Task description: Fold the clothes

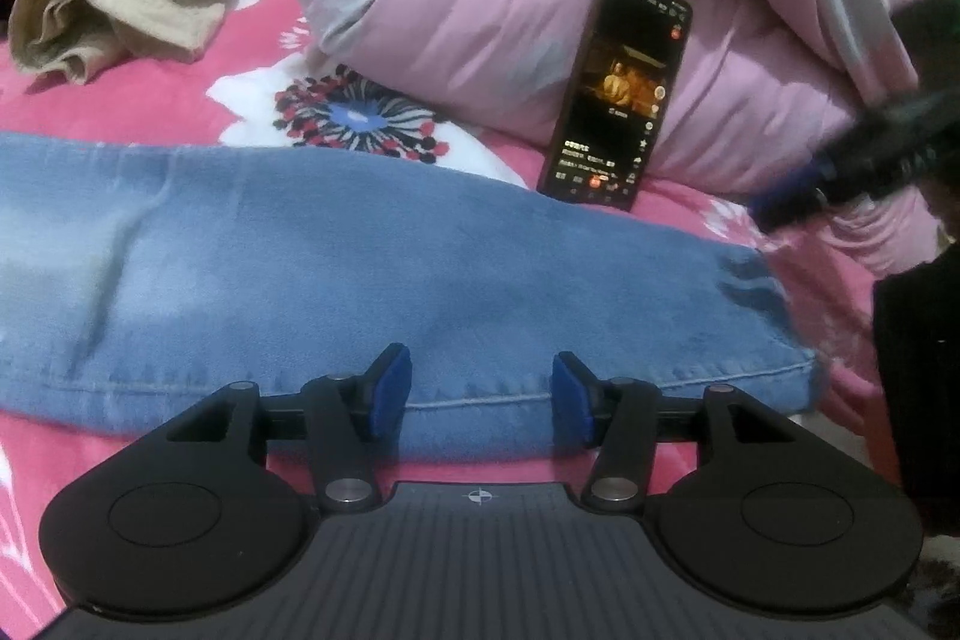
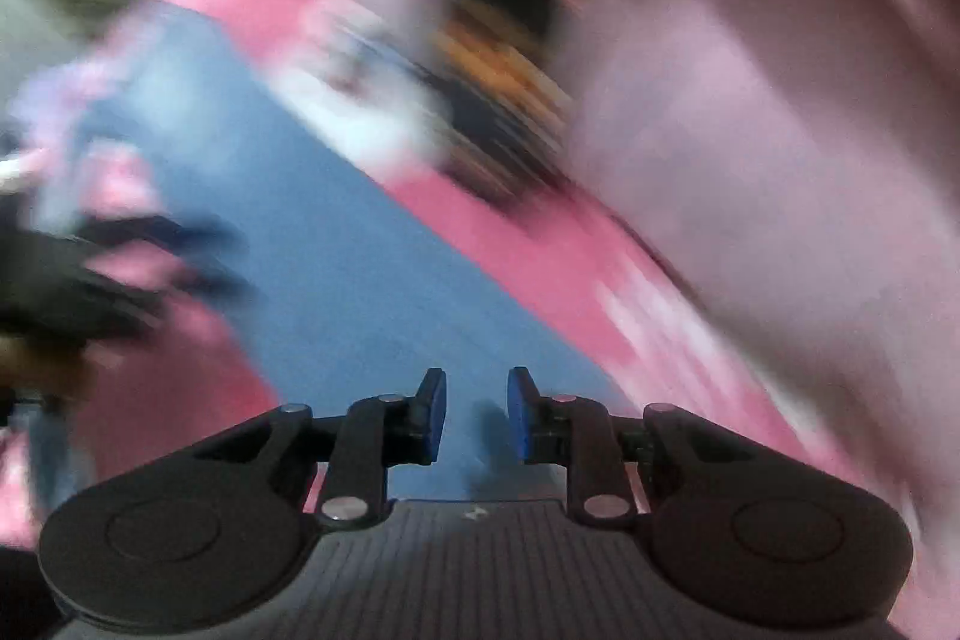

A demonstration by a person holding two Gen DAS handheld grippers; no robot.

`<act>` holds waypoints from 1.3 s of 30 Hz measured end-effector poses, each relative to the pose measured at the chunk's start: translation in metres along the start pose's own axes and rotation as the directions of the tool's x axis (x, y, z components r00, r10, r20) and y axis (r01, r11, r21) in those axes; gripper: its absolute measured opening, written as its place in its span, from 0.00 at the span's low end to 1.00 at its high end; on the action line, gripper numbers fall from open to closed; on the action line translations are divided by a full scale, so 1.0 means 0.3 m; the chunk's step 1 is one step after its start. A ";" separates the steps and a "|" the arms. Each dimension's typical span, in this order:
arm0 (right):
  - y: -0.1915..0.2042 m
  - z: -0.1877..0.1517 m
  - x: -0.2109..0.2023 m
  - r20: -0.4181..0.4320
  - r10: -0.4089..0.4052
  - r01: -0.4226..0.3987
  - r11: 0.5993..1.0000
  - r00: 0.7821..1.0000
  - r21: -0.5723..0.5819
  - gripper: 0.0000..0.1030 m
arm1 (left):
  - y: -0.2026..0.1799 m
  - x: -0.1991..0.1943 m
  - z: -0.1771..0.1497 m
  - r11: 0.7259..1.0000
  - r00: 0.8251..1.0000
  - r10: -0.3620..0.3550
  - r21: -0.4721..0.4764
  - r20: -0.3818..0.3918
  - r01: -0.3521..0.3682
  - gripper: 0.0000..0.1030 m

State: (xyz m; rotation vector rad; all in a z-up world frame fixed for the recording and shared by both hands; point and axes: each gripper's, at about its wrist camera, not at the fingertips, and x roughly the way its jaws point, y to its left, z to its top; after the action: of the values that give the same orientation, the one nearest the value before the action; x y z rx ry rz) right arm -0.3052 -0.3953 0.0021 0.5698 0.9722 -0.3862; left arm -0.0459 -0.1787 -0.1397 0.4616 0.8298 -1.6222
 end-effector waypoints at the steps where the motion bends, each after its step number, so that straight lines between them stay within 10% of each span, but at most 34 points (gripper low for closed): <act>1: 0.029 0.023 0.014 0.011 0.009 -0.008 0.998 1.000 -0.067 0.24 | -0.001 -0.009 -0.006 1.000 1.000 0.001 -0.008 -0.005 -0.001 0.51; 7: 0.078 0.035 0.273 -0.227 -0.083 0.015 0.959 0.970 -0.284 0.22 | -0.007 -0.079 -0.048 0.998 0.999 0.015 -0.060 -0.045 -0.018 0.51; 15: 0.176 0.254 0.278 -0.060 0.126 -0.139 0.942 0.990 -0.307 0.25 | -0.002 -0.216 -0.093 0.974 0.995 0.022 -0.224 -0.096 -0.043 0.52; 24: 0.255 0.479 0.586 -0.151 0.107 -0.145 0.952 0.983 -0.268 0.50 | -0.018 -0.308 -0.096 0.954 0.994 0.089 -0.281 -0.068 -0.104 0.52; 39: 0.156 0.342 0.525 -0.498 0.134 -0.271 0.939 0.856 -0.213 0.34 | 0.155 -0.245 -0.038 0.912 0.998 0.064 -0.406 -0.001 -0.059 0.52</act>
State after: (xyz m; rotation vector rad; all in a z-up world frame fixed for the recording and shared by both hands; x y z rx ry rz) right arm -0.1308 -0.4297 -0.0748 0.5145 1.4006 0.0977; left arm 0.0137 -0.1227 -0.1084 0.1793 1.1011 -1.3448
